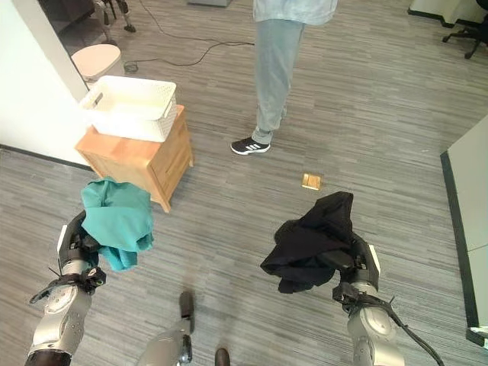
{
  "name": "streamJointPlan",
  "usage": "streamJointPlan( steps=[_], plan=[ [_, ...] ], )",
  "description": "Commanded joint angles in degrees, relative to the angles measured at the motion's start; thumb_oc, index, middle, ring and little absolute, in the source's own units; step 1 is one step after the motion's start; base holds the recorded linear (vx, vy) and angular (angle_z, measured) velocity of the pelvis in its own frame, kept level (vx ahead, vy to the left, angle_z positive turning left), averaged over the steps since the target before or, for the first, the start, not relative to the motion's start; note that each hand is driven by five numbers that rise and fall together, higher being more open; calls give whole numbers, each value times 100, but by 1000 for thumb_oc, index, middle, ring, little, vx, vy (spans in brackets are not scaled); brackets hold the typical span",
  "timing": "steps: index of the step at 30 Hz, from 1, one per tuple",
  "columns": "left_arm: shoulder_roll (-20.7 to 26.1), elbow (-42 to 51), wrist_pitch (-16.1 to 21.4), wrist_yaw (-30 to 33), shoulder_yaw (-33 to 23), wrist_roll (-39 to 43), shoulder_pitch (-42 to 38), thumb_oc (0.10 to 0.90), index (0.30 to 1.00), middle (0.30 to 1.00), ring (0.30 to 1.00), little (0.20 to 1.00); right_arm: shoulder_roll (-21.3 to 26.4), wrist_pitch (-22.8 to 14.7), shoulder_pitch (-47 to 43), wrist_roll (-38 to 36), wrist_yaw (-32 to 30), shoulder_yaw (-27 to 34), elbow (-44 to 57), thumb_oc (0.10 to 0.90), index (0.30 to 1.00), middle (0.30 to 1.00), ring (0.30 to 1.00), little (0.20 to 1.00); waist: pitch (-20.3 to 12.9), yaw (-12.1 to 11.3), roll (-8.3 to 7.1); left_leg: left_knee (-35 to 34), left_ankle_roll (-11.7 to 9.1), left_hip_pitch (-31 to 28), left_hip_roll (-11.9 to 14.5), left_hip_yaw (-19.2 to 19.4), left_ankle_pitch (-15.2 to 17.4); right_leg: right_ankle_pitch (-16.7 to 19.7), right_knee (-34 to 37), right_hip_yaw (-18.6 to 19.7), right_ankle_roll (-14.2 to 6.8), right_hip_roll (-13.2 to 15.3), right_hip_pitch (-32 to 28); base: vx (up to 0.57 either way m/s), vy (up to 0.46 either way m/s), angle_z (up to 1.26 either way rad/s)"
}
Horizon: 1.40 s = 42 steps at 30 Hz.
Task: Pick up bed clothes into laundry basket.
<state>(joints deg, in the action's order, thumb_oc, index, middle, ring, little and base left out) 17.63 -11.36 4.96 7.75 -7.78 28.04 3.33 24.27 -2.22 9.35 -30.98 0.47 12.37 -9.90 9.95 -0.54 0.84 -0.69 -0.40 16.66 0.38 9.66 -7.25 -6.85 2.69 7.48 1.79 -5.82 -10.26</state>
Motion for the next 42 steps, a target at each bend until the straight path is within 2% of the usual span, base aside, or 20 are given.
streamJointPlan(
  steps=[1,3,5,7,10,11,12,13,14,17,18,22,24,25,26,28,30,33,37,42],
  plan=[
    [499,532,760,93,-625,-231,-337,400,300,300,300,300,219,-558,-369,92,199,485,670,400,300,300,300,300,-669,-184,-377,403,-226,-178,95,150,180,-314,-1186,111,-945,1607,-160,575,202,-89],
    [572,581,771,102,-649,-227,-338,400,300,300,300,300,186,-540,-419,191,247,430,687,400,300,300,300,300,-610,-178,-445,477,-86,-395,-1,223,433,556,-1882,289,-1084,1791,279,429,195,-58],
    [653,613,757,104,-651,-215,-417,400,300,300,300,300,184,-509,-500,260,271,371,745,400,300,300,300,300,-474,-134,-437,485,73,-672,-89,266,647,1405,-2665,462,-992,1808,696,417,216,-30],
    [780,648,763,153,-632,-210,-511,400,300,300,300,300,213,-498,-561,291,251,324,723,400,300,300,300,300,-323,-57,-345,447,173,-979,-63,242,849,1648,-3172,475,-836,1745,1119,374,180,-17],
    [836,678,776,180,-635,-187,-593,400,300,300,300,300,202,-487,-585,307,220,264,645,400,300,300,300,300,-240,-23,-286,423,204,-1199,-1,251,1009,1617,-3268,363,-778,1845,1447,286,103,3],
    [829,702,770,112,-592,-137,-646,400,300,300,300,300,169,-448,-535,262,268,326,617,400,300,300,300,300,-188,118,-234,328,198,-1504,27,163,1150,1229,-3107,373,-802,1666,1852,570,132,10],
    [803,645,768,16,-467,-120,-737,400,300,300,300,300,137,-446,-444,144,348,428,565,400,300,300,300,300,-168,341,-118,146,181,-1815,95,-11,1227,253,-2917,495,-842,1087,2188,561,128,3],
    [800,637,773,15,-465,-120,-745,400,300,300,300,300,143,-451,-447,139,353,431,561,400,300,300,300,300,-167,340,-109,134,170,-1813,109,-12,1210,262,-2925,490,-832,1072,2200,634,25,72],
    [763,522,777,-24,-306,-159,-887,400,300,300,300,300,167,-558,-330,32,411,545,661,400,300,300,300,300,-214,535,-198,14,125,-2039,-19,-293,1304,-71,-1880,1007,-972,374,2283,484,-63,82],
    [720,441,845,47,-111,-277,-1071,400,300,300,300,300,343,-727,-258,20,448,607,935,400,300,300,300,300,-251,609,-293,-122,117,-2285,-132,-720,1430,279,-934,1066,-969,43,2151,409,-101,91],
    [621,466,792,4,-65,-277,-1041,400,300,300,300,300,369,-613,-191,20,509,613,1069,400,300,300,300,300,-286,607,-283,28,100,-2241,-140,-902,1390,268,-1012,1017,-889,121,1961,269,-191,140],
    [544,550,826,-42,-141,-290,-917,400,300,300,300,300,618,-643,-426,51,715,601,1443,400,300,300,300,300,-343,540,-341,246,-63,-2207,-53,-920,1348,354,-924,805,-770,119,1825,149,-121,78],
    [517,565,830,-87,-114,-256,-946,400,300,300,300,300,825,-768,-631,-142,738,570,1500,400,300,300,300,300,-289,435,-467,1333,-311,-1805,10,-1003,1054,315,-832,652,-606,196,1536,136,-138,43],
    [517,565,830,-87,-116,-256,-949,400,300,300,300,300,826,-770,-637,-143,739,569,1495,400,300,300,300,300,-286,450,-463,1375,-311,-1780,12,-1018,1073,316,-830,638,-606,195,1537,50,-129,45],
    [549,628,858,-92,-124,-230,-990,400,300,300,300,300,968,-763,-767,-217,801,494,1579,400,300,300,300,300,-147,323,-597,2069,-351,-1394,-46,-1153,849,279,-867,589,-494,255,1384,72,-97,30],
    [637,685,868,-52,-164,-277,-1057,400,300,300,300,300,1030,-724,-805,-248,799,506,1589,400,300,300,300,300,-137,340,-678,2131,-292,-1117,26,-1155,950,166,-914,556,-452,354,1320,95,-49,27],
    [820,684,901,6,-142,-366,-1286,400,300,300,300,300,1052,-749,-710,-252,782,546,1603,400,300,300,300,300,-210,367,-691,1480,-268,-1052,188,-947,1074,86,-863,500,-482,468,1226,144,32,42],
    [1105,703,977,189,-38,-645,-1526,400,300,300,300,300,1119,-835,-689,-171,790,467,1602,400,300,300,300,300,-281,322,-499,431,-214,-1066,1,-1155,792,32,-812,531,-486,323,1132,197,62,16],
    [1466,636,926,186,27,-809,-2030,400,300,300,300,300,1040,-700,-607,-223,826,463,1644,400,300,300,300,300,-322,446,-317,181,-246,-1228,-71,-1064,709,-106,-869,638,-500,255,1060,158,135,-20],
    [2681,-310,767,210,899,-1162,-3804,400,300,300,300,300,1077,-628,-718,-407,942,235,1589,400,300,300,300,300,-436,718,-101,-309,-168,-1648,-104,-710,710,30,-587,881,-661,297,1069,117,163,-47]
  ],
)
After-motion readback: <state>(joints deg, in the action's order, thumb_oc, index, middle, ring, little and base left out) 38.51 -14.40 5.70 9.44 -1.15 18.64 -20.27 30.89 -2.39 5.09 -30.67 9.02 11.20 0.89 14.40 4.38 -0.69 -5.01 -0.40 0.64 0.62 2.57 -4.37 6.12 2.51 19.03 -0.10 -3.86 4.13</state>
